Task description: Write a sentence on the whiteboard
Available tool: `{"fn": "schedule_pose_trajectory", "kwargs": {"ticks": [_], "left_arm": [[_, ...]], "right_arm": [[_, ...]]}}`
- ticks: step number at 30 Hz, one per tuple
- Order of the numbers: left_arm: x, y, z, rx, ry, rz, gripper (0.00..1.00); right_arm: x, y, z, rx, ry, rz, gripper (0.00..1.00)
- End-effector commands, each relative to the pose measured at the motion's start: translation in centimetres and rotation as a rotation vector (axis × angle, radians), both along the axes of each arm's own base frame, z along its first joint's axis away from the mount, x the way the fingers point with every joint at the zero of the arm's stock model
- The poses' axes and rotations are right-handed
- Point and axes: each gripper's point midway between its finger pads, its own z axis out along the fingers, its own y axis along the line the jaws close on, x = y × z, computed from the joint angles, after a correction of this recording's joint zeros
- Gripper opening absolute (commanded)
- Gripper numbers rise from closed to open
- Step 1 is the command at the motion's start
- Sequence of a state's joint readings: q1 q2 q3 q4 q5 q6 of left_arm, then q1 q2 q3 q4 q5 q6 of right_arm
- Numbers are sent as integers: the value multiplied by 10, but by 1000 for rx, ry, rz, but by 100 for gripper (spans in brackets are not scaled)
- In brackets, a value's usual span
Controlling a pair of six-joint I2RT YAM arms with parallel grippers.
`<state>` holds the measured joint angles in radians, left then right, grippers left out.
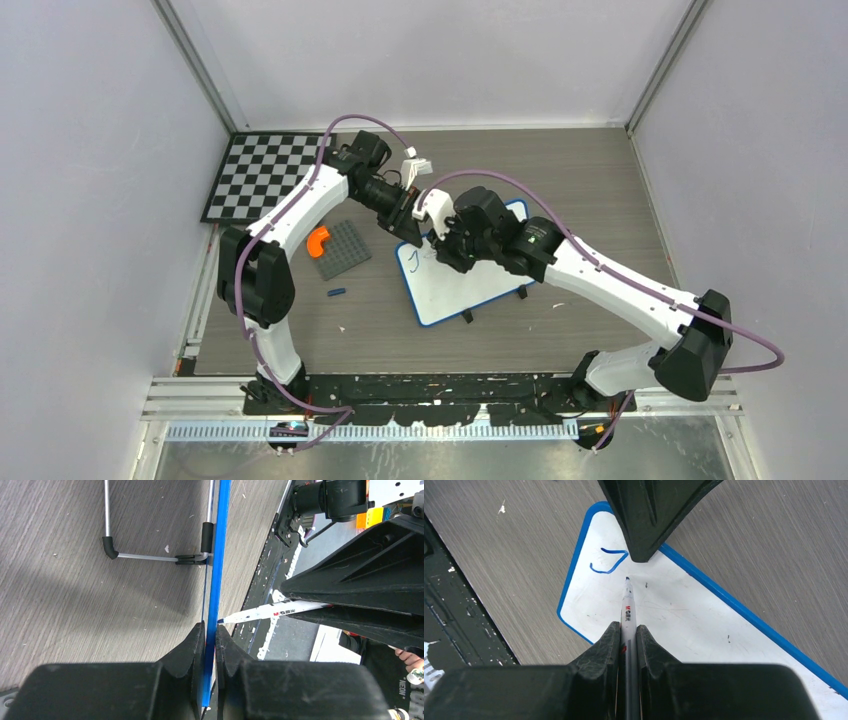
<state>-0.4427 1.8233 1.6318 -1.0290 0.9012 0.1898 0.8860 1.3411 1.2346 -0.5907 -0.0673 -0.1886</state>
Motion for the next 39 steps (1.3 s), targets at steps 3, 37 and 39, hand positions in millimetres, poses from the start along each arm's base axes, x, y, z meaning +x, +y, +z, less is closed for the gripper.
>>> {"fn": "schedule_pose_trajectory", "kwargs": {"ticks": [3,37,39], "left_arm": [[2,-2,0,7,-13,12,0],[1,-2,-2,9,-10,10,0],[1,-1,-1,10,-12,9,0]], "right_arm": [[19,8,13,40,-72,-42,0],[23,-13,1,-40,-96,-83,0],[24,-13,4,-39,-101,-87,0]]}}
